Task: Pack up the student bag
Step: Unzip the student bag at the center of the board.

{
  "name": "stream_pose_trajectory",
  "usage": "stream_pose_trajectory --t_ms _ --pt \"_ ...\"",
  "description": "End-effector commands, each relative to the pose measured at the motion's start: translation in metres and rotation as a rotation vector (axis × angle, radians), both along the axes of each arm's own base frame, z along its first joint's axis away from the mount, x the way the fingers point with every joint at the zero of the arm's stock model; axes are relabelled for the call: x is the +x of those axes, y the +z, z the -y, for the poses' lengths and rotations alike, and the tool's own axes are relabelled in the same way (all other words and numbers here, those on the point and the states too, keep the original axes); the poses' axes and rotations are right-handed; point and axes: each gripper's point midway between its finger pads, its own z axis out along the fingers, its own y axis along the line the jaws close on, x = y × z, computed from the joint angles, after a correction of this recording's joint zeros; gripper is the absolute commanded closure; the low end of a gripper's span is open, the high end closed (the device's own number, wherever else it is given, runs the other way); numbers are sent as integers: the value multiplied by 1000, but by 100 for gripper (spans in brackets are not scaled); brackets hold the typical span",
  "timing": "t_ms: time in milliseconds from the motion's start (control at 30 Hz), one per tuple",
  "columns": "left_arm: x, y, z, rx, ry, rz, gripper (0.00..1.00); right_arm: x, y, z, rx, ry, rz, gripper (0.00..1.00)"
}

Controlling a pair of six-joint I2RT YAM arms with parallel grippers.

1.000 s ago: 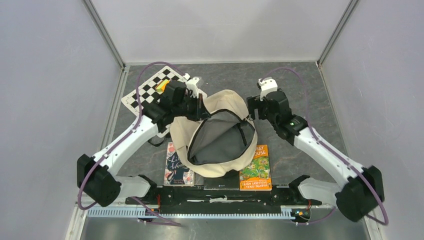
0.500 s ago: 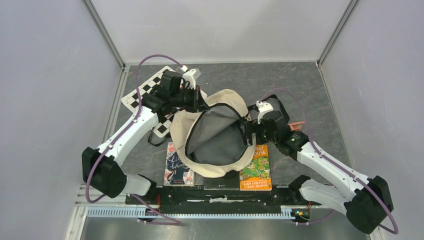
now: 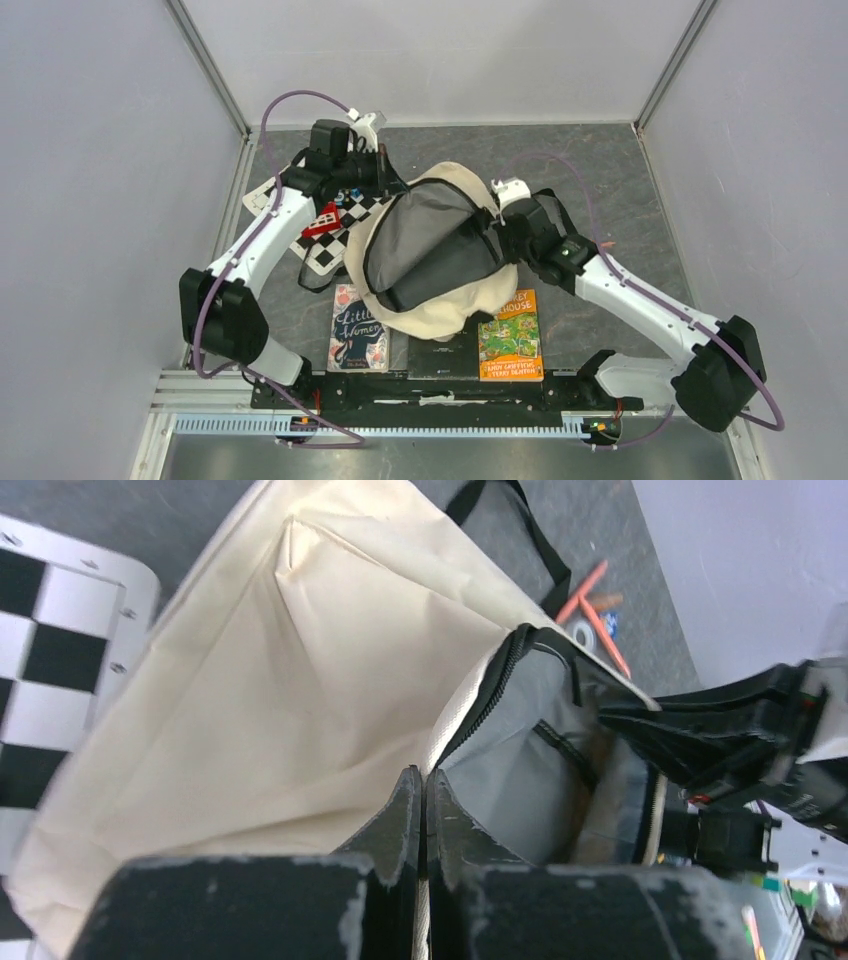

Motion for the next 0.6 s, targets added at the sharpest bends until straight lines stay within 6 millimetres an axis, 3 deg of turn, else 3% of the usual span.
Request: stream_pose_trajectory --t_ms 0,200,400,467,567 --pt "48 44 -7 -77 42 119 98 63 59 36 -170 -115 216 100" --pt "94 31 -27 -97 97 95 98 130 69 58 -263 -152 300 100" --pt "133 -3 -37 -61 105 95 98 198 66 52 -276 -113 324 100" --pt "142 -14 -35 -64 101 96 98 214 63 45 -277 -97 326 91" --pt "158 -36 -37 -41 124 93 98 229 55 34 -265 -69 305 66"
